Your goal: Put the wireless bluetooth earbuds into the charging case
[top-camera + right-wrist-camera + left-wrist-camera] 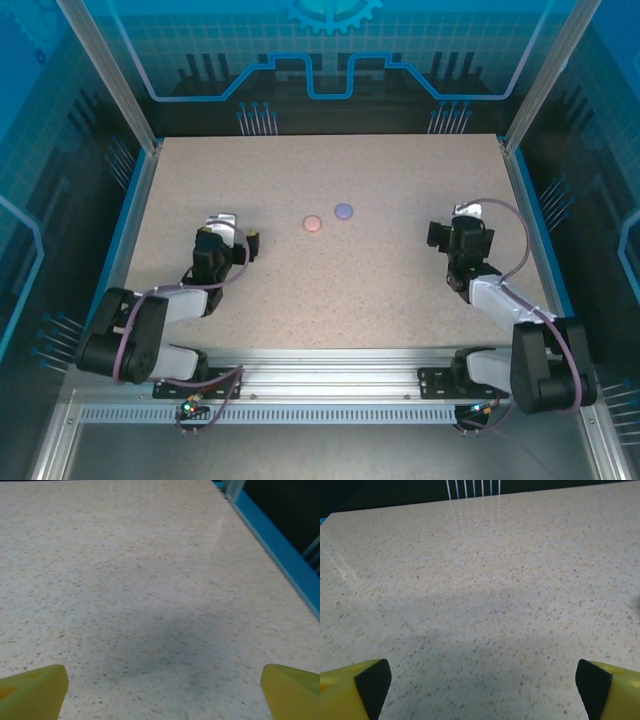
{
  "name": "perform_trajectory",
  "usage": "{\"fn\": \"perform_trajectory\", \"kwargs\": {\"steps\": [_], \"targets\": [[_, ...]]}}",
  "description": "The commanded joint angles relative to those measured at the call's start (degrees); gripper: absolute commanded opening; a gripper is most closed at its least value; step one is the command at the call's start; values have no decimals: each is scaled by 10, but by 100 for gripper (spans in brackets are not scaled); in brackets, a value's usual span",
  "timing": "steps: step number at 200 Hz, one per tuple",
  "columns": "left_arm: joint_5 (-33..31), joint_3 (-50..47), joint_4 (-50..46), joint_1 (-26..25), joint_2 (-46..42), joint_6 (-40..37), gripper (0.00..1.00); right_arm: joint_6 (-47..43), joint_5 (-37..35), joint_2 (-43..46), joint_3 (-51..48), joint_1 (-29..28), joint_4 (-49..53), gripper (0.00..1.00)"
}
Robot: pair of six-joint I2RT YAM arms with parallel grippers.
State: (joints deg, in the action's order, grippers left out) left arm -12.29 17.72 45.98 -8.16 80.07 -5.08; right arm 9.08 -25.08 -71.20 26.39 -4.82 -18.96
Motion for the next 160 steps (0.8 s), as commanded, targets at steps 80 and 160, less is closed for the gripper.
{"fn": "perform_trajectory", "kwargs": {"steps": [80, 160], "targets": [[87, 44, 25, 61, 68, 30, 99, -73, 162, -149, -30, 14, -267, 100], [100, 60, -3, 84, 72, 53, 99, -78, 145, -148, -27, 4, -260, 100]]}}
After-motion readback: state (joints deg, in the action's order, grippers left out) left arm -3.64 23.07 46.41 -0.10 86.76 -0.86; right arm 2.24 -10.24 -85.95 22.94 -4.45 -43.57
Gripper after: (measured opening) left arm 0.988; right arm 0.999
